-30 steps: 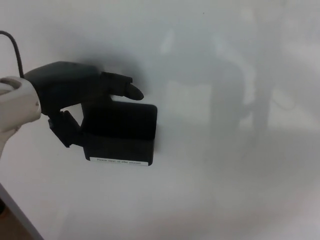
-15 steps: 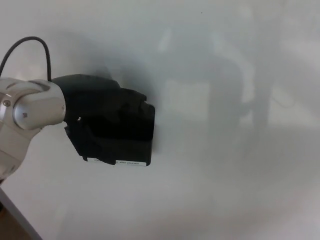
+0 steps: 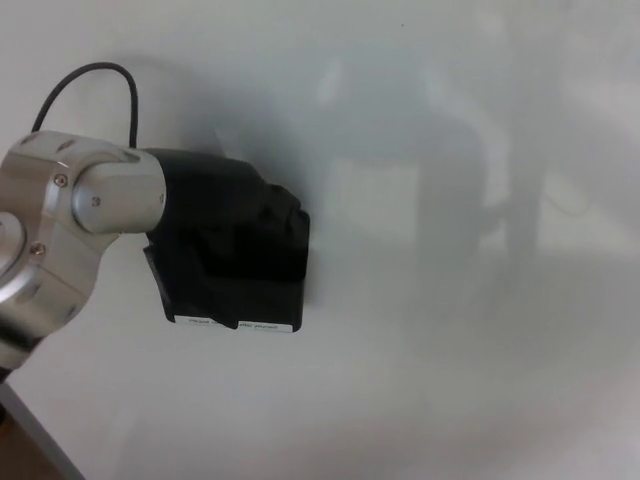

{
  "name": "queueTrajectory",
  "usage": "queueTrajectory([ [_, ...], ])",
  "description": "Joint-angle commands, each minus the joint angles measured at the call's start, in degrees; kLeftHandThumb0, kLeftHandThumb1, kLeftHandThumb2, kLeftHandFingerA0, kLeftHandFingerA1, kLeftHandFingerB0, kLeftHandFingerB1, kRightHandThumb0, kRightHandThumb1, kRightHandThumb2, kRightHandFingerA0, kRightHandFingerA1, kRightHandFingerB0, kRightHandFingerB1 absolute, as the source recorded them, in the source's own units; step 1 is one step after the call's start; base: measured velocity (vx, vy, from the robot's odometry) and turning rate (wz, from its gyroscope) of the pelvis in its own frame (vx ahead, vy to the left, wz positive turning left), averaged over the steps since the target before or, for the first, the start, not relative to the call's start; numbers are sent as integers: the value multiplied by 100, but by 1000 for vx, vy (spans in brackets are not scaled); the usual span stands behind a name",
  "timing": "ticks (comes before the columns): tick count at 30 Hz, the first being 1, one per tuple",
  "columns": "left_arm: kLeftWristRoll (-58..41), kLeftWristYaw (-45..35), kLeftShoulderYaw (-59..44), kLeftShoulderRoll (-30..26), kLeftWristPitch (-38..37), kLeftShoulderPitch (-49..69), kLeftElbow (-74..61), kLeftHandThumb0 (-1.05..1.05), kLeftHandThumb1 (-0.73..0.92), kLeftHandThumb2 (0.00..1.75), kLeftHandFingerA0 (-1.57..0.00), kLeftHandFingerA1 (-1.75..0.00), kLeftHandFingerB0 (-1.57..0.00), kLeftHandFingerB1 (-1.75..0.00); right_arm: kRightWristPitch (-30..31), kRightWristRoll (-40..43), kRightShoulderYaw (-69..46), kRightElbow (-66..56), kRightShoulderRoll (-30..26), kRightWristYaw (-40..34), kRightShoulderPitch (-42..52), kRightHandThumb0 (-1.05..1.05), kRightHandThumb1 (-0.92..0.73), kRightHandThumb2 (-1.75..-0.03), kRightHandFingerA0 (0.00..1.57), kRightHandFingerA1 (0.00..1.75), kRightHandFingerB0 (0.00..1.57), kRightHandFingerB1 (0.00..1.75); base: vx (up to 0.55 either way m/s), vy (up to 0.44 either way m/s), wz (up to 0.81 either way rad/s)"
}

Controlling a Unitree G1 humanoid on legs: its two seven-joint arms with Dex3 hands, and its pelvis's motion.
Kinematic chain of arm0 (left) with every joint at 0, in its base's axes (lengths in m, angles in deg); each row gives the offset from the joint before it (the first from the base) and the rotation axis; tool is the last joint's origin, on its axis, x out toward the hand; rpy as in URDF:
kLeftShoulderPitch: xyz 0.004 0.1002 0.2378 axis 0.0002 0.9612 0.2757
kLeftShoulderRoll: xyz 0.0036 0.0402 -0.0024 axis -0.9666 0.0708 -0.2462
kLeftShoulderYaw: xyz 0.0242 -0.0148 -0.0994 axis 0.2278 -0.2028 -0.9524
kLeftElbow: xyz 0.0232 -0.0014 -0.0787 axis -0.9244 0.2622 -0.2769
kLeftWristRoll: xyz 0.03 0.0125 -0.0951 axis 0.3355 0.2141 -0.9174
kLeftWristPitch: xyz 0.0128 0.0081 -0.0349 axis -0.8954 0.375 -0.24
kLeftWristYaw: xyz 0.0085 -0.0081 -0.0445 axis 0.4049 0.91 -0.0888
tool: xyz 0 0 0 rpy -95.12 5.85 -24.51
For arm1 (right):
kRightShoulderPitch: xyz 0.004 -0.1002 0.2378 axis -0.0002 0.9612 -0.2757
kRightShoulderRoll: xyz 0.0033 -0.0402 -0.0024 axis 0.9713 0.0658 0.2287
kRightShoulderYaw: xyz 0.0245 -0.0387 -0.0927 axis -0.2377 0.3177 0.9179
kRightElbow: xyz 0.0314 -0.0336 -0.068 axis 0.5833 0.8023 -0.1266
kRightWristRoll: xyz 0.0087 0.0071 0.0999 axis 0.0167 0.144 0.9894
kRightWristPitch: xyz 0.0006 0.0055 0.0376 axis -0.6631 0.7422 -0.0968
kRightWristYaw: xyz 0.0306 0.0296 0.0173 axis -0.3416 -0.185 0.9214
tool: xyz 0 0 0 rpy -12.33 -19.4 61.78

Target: A magnetic marker holder is on the left hand side of the white board, the robot put the index and middle finger into the opening of the container and pull off the magnetic holder and hand it to a human on the left hand side.

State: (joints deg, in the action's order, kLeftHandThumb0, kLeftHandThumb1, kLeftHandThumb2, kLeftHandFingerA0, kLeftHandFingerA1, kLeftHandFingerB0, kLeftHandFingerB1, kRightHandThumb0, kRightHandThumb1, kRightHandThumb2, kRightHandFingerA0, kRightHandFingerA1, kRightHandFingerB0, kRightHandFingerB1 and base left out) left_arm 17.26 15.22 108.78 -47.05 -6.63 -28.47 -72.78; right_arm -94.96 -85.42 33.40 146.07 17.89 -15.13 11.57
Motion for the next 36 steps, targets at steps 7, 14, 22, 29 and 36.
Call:
queueTrajectory([
  [7,198,-649,195,-34,848,53,90,-51,47,55,-45,-38,-25,-29,-83,25,-4,21,-105,6,49,-60,-78,-63,44,40,20,27,0,0,0],
  [14,244,-796,202,-44,1057,-68,108,-58,40,70,-52,-51,-19,-37,-100,73,-47,11,-88,40,15,-59,-78,-64,43,41,20,27,0,0,0],
  [22,339,-1080,387,-59,1556,14,-159,-52,47,55,-56,-44,-24,-29,-114,49,-17,17,-101,36,159,-60,-77,-63,43,40,20,27,0,0,0],
  [29,339,-1053,524,-151,1527,530,-587,-59,41,72,-55,-56,-19,-38,-183,-104,136,32,-114,-49,497,-64,-63,-93,36,52,14,41,0,0,0],
  [36,555,-1045,699,-73,1585,634,-584,-55,49,56,-47,-41,-23,-29,-236,-8,105,33,-96,7,526,-62,-63,-94,35,53,13,41,0,0,0],
])
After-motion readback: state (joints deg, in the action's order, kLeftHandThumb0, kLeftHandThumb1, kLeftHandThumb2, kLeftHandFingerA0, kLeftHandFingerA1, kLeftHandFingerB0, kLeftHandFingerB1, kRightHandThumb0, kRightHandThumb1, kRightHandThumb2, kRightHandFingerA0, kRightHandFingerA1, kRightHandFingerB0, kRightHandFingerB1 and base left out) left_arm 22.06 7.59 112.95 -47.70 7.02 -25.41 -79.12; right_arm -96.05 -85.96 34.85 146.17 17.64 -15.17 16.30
